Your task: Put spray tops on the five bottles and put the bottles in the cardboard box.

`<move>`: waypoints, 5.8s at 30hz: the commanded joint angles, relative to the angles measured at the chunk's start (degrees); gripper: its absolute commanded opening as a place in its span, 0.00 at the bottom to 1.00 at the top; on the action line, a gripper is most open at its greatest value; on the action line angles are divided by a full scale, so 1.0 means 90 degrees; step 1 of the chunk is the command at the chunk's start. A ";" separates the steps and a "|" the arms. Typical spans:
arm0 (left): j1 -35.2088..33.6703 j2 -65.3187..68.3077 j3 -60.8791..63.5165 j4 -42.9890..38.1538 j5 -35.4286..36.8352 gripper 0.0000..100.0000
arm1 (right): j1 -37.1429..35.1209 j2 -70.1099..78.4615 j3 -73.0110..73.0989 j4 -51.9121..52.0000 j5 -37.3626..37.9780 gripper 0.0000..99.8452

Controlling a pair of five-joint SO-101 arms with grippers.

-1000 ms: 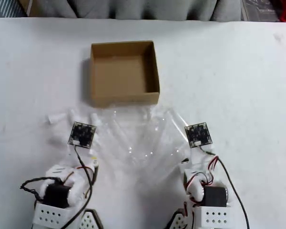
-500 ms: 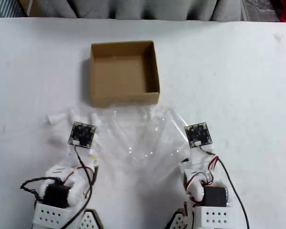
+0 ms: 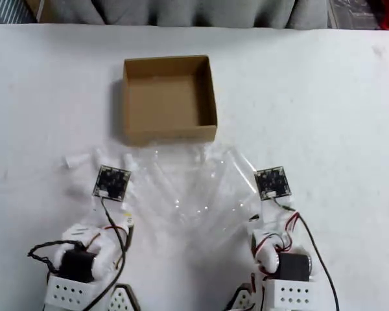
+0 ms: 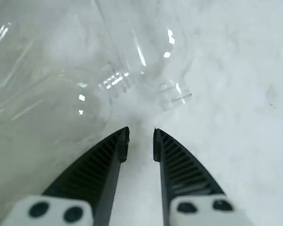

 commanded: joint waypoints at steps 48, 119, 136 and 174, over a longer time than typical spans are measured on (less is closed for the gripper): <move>-0.0015 -0.0073 -0.0020 0.0020 -0.0020 0.02 | -0.1314 0.7448 -0.5031 -0.2398 0.1319 0.32; -0.0015 -0.0073 -0.0020 0.0020 -0.0020 0.02 | 0.2105 1.0291 -0.5685 -0.0904 0.7844 0.29; -0.0015 -0.0073 -0.0020 0.0020 -0.0020 0.02 | 0.3600 0.8083 -0.6339 0.1070 0.5265 0.20; -0.0015 -0.0073 -0.0020 0.0020 -0.0020 0.02 | 0.5260 0.5250 -0.2422 -0.0728 0.3038 0.02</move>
